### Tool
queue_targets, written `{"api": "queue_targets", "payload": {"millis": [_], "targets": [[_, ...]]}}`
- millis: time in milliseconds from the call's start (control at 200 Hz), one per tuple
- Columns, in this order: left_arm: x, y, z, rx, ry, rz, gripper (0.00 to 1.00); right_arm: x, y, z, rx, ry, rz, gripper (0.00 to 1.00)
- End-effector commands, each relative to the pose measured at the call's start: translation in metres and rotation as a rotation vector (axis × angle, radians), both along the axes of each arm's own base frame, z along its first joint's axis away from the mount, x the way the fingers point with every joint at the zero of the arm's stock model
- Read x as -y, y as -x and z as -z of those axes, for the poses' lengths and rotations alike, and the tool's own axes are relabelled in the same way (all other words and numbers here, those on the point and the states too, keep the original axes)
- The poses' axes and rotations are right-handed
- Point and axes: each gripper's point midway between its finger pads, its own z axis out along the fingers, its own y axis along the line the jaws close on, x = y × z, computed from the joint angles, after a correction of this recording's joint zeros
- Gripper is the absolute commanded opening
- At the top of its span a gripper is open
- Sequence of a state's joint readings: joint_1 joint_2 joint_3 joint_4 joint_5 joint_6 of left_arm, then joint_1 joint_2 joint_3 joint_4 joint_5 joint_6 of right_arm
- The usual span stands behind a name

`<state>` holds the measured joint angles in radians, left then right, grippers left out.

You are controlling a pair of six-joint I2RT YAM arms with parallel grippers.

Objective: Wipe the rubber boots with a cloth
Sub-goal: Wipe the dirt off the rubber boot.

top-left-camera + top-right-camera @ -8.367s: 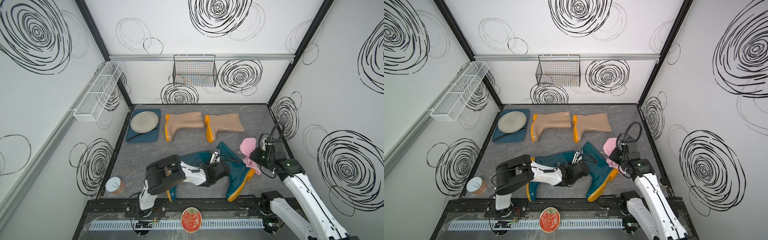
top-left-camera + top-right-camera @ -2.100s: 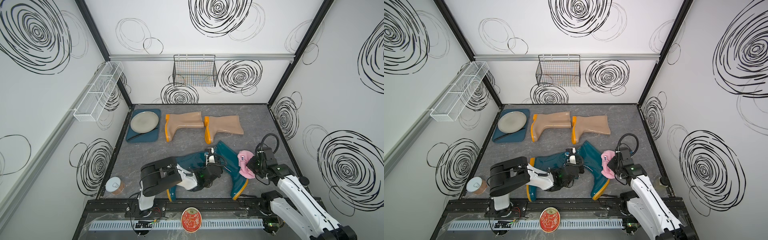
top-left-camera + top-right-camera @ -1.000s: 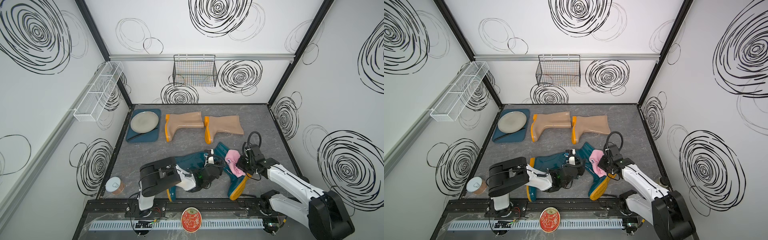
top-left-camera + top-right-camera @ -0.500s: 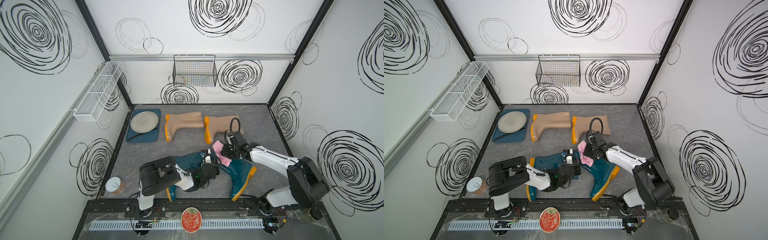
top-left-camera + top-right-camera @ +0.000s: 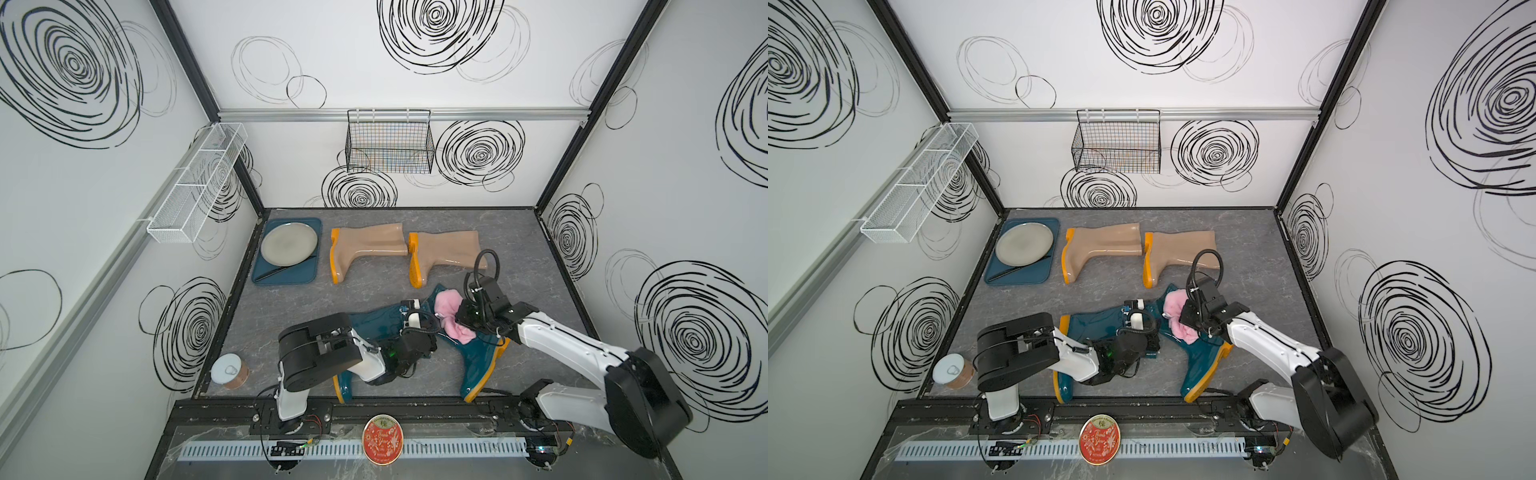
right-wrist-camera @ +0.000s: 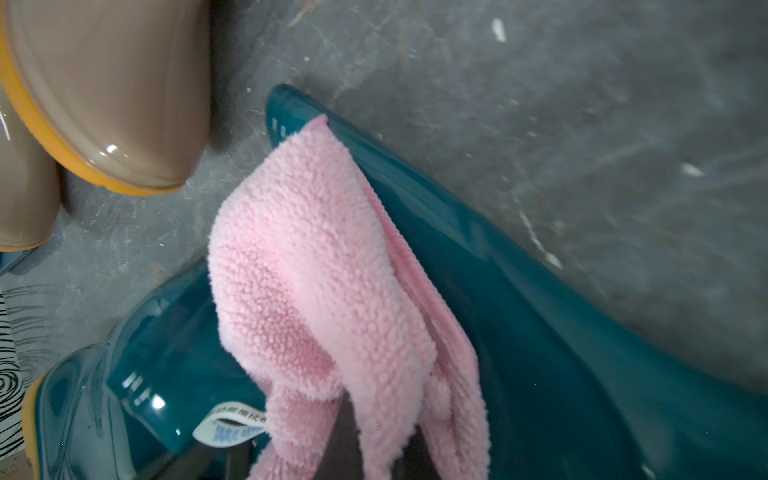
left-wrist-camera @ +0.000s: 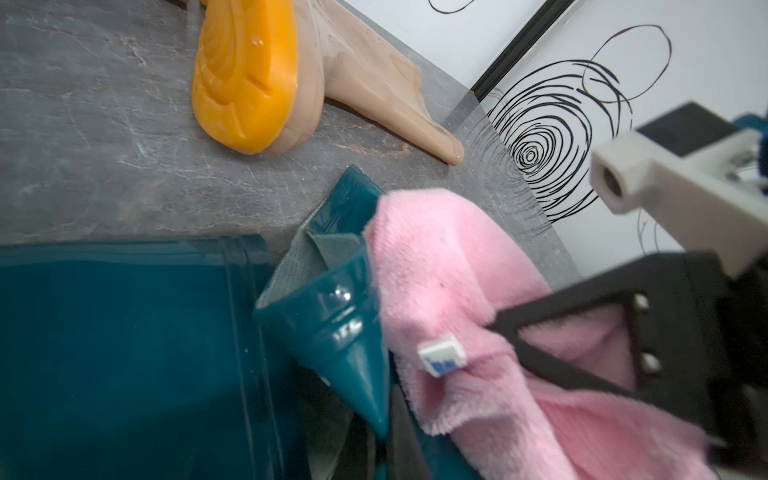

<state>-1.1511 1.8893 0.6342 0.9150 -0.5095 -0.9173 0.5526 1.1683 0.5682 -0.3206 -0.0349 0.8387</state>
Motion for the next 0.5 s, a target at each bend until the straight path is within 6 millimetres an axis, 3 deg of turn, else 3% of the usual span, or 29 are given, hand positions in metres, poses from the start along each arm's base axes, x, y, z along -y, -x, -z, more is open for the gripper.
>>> {"api": "queue_targets", "payload": {"millis": [0,65,140,260,360,495], "targets": [[0.000,-0.007,-0.017,0.027,0.080,-0.012,0.00,0.036,0.039,0.025,-0.114,0.127,0.050,0.00],[-0.003,-0.009,-0.018,0.029,0.082,-0.021,0.00,0.030,0.046,0.030,-0.127,0.091,0.028,0.00],[-0.004,-0.010,-0.018,0.029,0.089,-0.026,0.00,0.002,0.040,0.025,-0.095,-0.021,-0.053,0.00],[0.000,-0.008,-0.020,0.026,0.094,-0.014,0.00,-0.058,0.008,-0.010,0.026,-0.121,-0.212,0.00],[0.003,-0.005,-0.023,0.034,0.089,-0.011,0.00,-0.097,-0.021,-0.034,0.064,-0.148,-0.284,0.00],[0.004,-0.001,-0.026,0.042,0.089,-0.011,0.00,-0.111,-0.050,-0.040,0.091,-0.140,-0.275,0.00]]}}
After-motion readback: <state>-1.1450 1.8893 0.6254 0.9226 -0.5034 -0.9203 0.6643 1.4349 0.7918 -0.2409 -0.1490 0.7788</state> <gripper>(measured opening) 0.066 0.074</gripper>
